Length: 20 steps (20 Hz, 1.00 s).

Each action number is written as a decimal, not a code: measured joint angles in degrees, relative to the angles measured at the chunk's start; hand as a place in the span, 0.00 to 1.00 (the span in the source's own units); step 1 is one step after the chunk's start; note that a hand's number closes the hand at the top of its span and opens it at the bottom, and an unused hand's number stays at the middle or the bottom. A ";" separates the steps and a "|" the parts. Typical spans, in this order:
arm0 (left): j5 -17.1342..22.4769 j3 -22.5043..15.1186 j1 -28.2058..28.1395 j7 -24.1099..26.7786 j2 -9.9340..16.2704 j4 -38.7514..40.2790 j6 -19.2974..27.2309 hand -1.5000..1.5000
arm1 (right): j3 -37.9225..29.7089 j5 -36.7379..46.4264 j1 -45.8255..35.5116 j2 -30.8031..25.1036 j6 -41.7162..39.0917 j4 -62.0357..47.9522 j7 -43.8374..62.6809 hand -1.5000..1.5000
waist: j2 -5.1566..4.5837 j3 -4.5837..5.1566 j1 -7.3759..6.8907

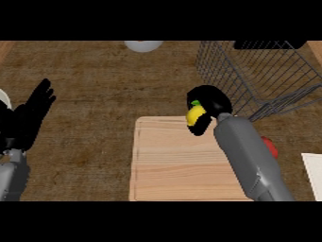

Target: Pick the lemon from the cutting board and place it in the basket

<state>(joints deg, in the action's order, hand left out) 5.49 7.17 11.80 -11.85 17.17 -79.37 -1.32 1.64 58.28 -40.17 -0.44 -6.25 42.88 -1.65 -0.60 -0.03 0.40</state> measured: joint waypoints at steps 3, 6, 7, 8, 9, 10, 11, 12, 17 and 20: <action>0.02 -0.56 0.31 -0.05 -0.38 -0.09 -0.29 0.50 | -5.11 -3.61 -2.31 0.22 6.42 1.10 8.91 1.00 | -0.15 -0.19 -1.71; 0.02 -1.42 1.05 -0.04 -0.72 -0.26 -0.93 0.50 | -8.51 -6.33 -5.98 0.33 14.64 2.91 16.32 1.00 | -0.21 -0.23 -4.20; 0.01 -1.83 1.22 -0.01 -0.98 -0.23 -1.18 0.50 | -9.19 -6.71 -7.57 0.35 17.56 3.50 18.72 1.00 | -0.25 -0.17 -5.09; -0.04 -2.24 1.62 -0.09 -1.09 -0.26 -1.45 0.50 | -9.62 -6.70 -9.12 0.37 20.54 3.90 21.06 1.00 | -0.37 -0.10 -5.92; -0.08 -2.61 1.99 -0.13 -1.17 -0.31 -1.72 0.50 | -9.88 -6.31 -10.75 0.38 23.40 4.13 23.52 1.00 | -0.47 0.00 -6.77; -0.16 -2.90 2.49 -0.20 -1.24 -0.32 -1.87 0.50 | -10.11 -5.73 -12.34 0.40 26.18 4.15 26.23 1.00 | -0.59 0.10 -7.39; -0.18 -3.24 2.79 -0.35 -1.36 -0.36 -2.07 0.50 | -10.26 -4.91 -13.84 0.41 29.00 4.04 28.92 1.00 | -0.69 0.19 -8.05; -0.22 -3.68 3.02 -0.35 -1.58 -0.29 -2.34 0.50 | -10.23 -3.97 -15.40 0.42 31.60 3.83 31.64 1.00 | -0.79 0.30 -8.63; -0.78 -4.98 4.53 -0.62 -2.15 -0.08 -2.66 0.50 | -10.20 2.85 -23.31 0.42 41.81 0.58 45.55 1.00 | -1.22 0.66 -10.21; -1.15 -5.43 5.65 -1.15 -2.42 0.19 -2.46 0.50 | -10.00 8.08 -27.92 0.33 44.14 -2.61 52.53 1.00 | -1.39 0.75 -10.19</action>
<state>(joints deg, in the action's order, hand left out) 4.34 1.74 17.45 -13.00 14.75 -79.18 -3.77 -8.36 66.36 -68.09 -0.11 37.88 40.27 50.88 -1.99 0.71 -9.79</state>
